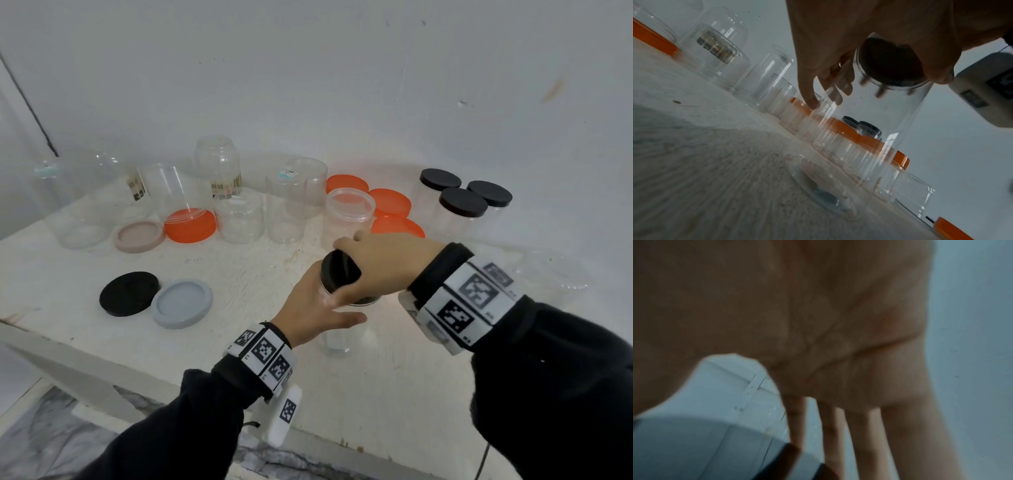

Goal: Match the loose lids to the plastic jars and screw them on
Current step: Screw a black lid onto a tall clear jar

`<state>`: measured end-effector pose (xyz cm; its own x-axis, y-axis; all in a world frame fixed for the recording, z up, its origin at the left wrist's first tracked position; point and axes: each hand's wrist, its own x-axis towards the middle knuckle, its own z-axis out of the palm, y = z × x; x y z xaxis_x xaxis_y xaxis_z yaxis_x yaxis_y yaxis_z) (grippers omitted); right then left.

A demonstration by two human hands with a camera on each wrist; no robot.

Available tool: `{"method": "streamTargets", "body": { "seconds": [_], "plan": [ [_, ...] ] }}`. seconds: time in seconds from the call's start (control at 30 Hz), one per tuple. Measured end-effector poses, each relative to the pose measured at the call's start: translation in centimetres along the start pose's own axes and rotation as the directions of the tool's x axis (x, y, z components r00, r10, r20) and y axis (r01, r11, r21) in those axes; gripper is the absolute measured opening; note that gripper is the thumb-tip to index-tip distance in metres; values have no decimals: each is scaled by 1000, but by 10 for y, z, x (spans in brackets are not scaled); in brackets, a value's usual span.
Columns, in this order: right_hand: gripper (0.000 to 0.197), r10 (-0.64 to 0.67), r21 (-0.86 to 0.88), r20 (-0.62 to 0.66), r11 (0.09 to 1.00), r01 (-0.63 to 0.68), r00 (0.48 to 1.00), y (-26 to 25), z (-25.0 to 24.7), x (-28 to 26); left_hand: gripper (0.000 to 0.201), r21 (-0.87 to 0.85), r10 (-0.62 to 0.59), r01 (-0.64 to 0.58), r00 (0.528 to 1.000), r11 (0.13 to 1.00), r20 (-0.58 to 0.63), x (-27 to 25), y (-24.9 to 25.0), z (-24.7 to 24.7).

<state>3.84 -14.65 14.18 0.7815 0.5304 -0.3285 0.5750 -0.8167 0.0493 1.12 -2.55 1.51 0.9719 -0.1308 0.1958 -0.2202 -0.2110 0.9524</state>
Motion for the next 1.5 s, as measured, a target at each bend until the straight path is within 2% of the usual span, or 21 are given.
{"method": "streamTargets", "body": {
  "seconds": [0.07,0.13,0.27,0.33,0.4,0.43,0.5,0.57,0.6,0.67,0.77,0.87,0.9,0.97,1.03,1.1,1.17,1.27,1.37,1.43,1.5],
  "plan": [
    [85,-127,96,105,988,117,986,4,-5,-4,70,10,6,-6,1000,1000,-11,0,0,0],
    [84,-184,73,119,982,177,976,4,-8,-4,69,26,15,-15,1000,1000,-8,1,-1,0],
    [62,-87,37,-50,995,89,995,0,-3,1,74,3,14,-14,1000,1000,-21,1,-6,2],
    [62,4,51,-160,999,4,987,-4,3,3,75,-10,21,-21,1000,1000,-19,1,-7,4],
    [68,64,29,-199,998,-59,978,-6,6,5,75,-9,33,-34,999,999,-22,1,-6,5],
    [71,71,15,-170,997,-69,983,-6,6,4,74,-14,39,-39,999,999,-21,0,-6,5],
    [73,35,26,-20,999,-35,999,-3,1,0,75,-31,33,-34,999,999,-16,0,-7,5],
    [80,-76,68,116,995,68,990,1,-5,-3,80,-17,27,-27,999,999,-26,0,-7,4],
    [84,-116,74,136,992,107,984,2,-6,-4,80,-5,29,-29,999,1000,-29,0,-7,4],
    [82,-124,67,110,991,117,986,3,-8,-3,80,7,27,-27,999,1000,-32,0,-8,4],
    [64,-33,66,-25,997,35,999,-2,-4,0,80,-18,15,-15,999,1000,-36,0,-8,5],
    [68,65,-10,-145,998,-67,987,-8,5,4,71,-14,39,-40,999,999,-26,0,-6,5],
    [71,73,-39,-122,996,-78,990,-6,5,3,69,-13,50,-50,999,999,-18,0,-5,5],
    [76,46,-28,40,999,-45,998,0,0,-1,70,-40,54,-55,998,998,-22,0,-6,5],
    [84,-43,49,174,998,35,984,7,-8,-4,83,-37,26,-27,999,999,-38,0,-9,6],
    [86,-115,111,154,989,99,981,11,-10,-3,91,-25,20,-21,999,999,-42,0,-13,6],
    [80,-117,162,82,981,103,990,12,-8,-1,93,-20,17,-18,999,1000,-43,0,-12,7],
    [66,-15,176,-28,984,20,999,8,-2,0,92,-18,15,-15,999,1000,-34,1,-13,7],
    [71,55,25,-132,998,-52,990,2,4,-1,91,-4,8,-8,999,1000,-37,0,-15,7],
    [79,32,1,-73,999,-32,997,3,6,-2,88,-6,16,-16,999,1000,-40,0,-14,8],
    [84,-70,82,42,994,67,997,5,3,-6,83,-7,13,-14,998,1000,-54,0,-15,8]
  ]
}}
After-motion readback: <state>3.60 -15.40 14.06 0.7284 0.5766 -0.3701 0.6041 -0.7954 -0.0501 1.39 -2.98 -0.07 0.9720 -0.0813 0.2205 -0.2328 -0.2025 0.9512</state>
